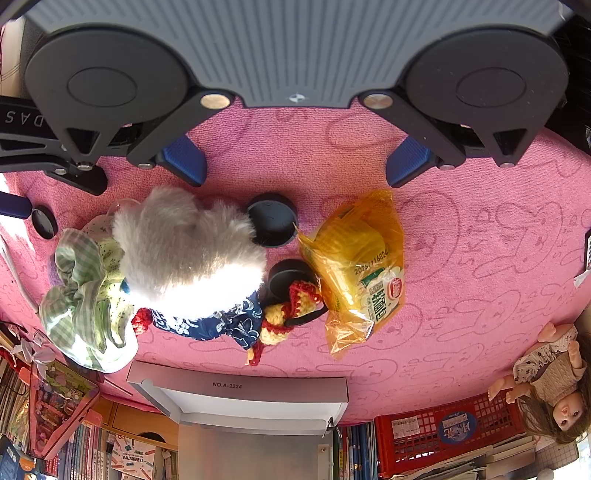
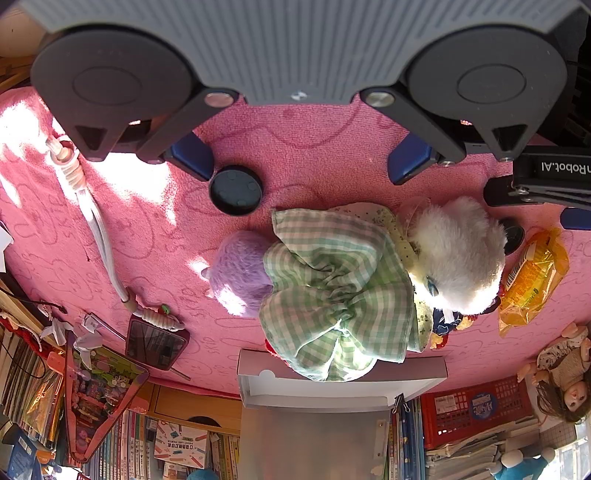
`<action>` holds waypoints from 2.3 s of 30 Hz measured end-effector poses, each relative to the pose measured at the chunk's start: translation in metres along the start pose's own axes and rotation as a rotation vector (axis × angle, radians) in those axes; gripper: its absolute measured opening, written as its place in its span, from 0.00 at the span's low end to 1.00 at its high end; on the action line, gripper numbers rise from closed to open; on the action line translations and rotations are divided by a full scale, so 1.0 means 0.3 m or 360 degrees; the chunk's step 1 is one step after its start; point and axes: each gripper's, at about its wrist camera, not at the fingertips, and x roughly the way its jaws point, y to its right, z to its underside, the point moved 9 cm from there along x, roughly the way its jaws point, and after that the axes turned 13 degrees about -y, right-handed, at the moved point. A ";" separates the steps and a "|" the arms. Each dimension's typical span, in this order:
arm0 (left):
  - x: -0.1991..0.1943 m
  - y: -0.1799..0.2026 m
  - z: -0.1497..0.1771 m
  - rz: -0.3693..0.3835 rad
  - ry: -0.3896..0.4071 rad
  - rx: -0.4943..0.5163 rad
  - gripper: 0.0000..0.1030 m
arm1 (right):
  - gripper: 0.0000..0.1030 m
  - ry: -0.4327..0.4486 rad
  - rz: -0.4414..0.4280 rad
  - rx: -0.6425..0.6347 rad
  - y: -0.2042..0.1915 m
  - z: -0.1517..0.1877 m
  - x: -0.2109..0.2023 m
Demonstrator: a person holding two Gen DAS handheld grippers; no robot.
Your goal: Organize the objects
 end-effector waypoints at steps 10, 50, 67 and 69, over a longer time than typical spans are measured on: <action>0.000 0.000 0.000 0.0000 0.0003 0.0000 1.00 | 1.00 -0.0005 0.0002 0.0003 -0.001 -0.002 0.001; -0.017 0.006 0.000 0.0001 0.0017 0.0003 1.00 | 1.00 -0.0005 0.0003 0.0009 0.002 0.002 0.004; -0.016 -0.008 0.019 0.0037 0.0174 0.0064 1.00 | 1.00 0.0098 -0.0003 0.0036 0.011 0.006 -0.004; -0.018 -0.011 0.018 0.0048 0.0179 0.0056 1.00 | 1.00 0.0122 -0.0003 0.0081 0.027 0.000 -0.016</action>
